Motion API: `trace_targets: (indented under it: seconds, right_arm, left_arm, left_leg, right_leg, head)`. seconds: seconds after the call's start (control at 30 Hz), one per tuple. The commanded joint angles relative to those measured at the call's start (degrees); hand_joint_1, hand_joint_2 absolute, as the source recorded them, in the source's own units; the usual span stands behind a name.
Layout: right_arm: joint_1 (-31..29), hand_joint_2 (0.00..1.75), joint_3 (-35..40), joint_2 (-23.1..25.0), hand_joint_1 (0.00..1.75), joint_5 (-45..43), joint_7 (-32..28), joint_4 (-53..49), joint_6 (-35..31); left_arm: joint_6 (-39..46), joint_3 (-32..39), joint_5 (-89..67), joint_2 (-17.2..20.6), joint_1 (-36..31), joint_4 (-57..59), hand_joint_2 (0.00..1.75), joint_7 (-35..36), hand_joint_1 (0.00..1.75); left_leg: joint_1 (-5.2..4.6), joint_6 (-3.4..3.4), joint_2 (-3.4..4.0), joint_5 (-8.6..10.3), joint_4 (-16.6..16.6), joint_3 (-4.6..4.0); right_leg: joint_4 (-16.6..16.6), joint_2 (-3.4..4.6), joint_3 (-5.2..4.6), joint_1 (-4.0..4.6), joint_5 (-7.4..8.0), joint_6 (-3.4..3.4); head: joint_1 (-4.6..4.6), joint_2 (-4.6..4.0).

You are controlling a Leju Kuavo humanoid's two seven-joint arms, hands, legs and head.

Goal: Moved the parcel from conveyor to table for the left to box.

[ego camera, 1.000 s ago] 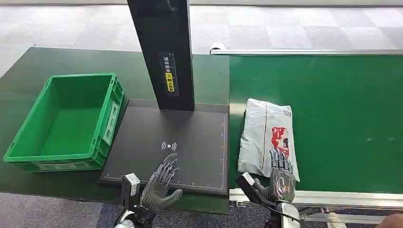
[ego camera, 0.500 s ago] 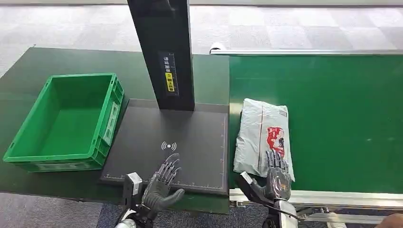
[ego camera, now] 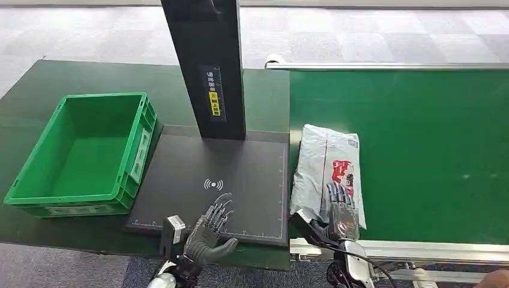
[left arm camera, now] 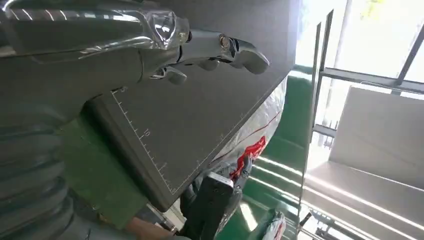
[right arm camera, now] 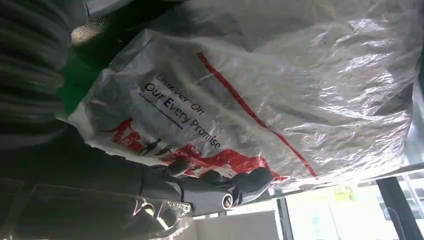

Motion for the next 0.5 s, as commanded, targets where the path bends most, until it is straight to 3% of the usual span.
trace_targets:
  seconds: [0.03, 0.33, 0.37, 0.4, 0.5]
  right_arm:
    - [-2.89, 1.75, 0.92, -0.44, 0.0, 0.68, 0.41, 6.27, 0.33]
    - [-3.84, 1.75, 0.51, 0.13, 0.0, -0.3, -0.22, 7.15, 1.64]
    - [-3.84, 1.75, 0.51, 0.13, 1.45, -0.3, -0.22, 7.15, 1.64]
    - [-3.67, 1.75, 0.55, 0.03, 1.75, -0.32, -0.55, 7.06, 1.62]
    - [-3.87, 1.75, 0.69, -0.02, 1.75, -0.09, -0.23, 6.94, 1.81]
  left_arm:
    - [-0.64, -1.66, -0.16, 1.5, -0.47, 3.71, 1.75, 0.73, 0.0]
    - [-0.88, -2.14, -0.37, 1.43, -1.35, 4.78, 1.75, 0.75, 0.0]
    - [-0.88, -2.14, -0.37, 1.43, -1.35, 4.78, 1.75, 0.75, 0.0]
    - [-0.91, -2.17, -0.41, 1.53, -1.46, 4.86, 1.75, 0.67, 0.0]
    - [-0.86, -2.14, -0.46, 1.59, -1.82, 4.95, 1.75, 0.57, 0.0]
  left_leg:
    - [-0.03, 0.01, -0.02, 0.03, -0.09, 0.09]
    - [-0.02, 0.01, -0.03, 0.05, -0.1, 0.1]
    - [-0.02, 0.01, -0.02, 0.03, -0.08, 0.1]
    - [-0.02, 0.01, -0.04, 0.05, -0.11, 0.12]
    - [-0.02, 0.0, -0.04, 0.03, -0.07, 0.09]
  right_leg:
    - [-0.07, 0.04, 0.07, -0.03, 0.03, 0.01]
    - [-0.1, 0.06, 0.1, -0.02, 0.06, 0.0]
    - [-0.06, 0.04, 0.09, -0.02, 0.03, 0.0]
    - [-0.09, 0.05, 0.1, -0.03, 0.04, 0.0]
    - [-0.06, 0.02, 0.09, -0.02, 0.03, 0.0]
  head:
    - [0.0, 0.0]
    - [0.0, 0.0]
    - [0.0, 0.0]
    - [0.0, 0.0]
    - [0.0, 0.0]
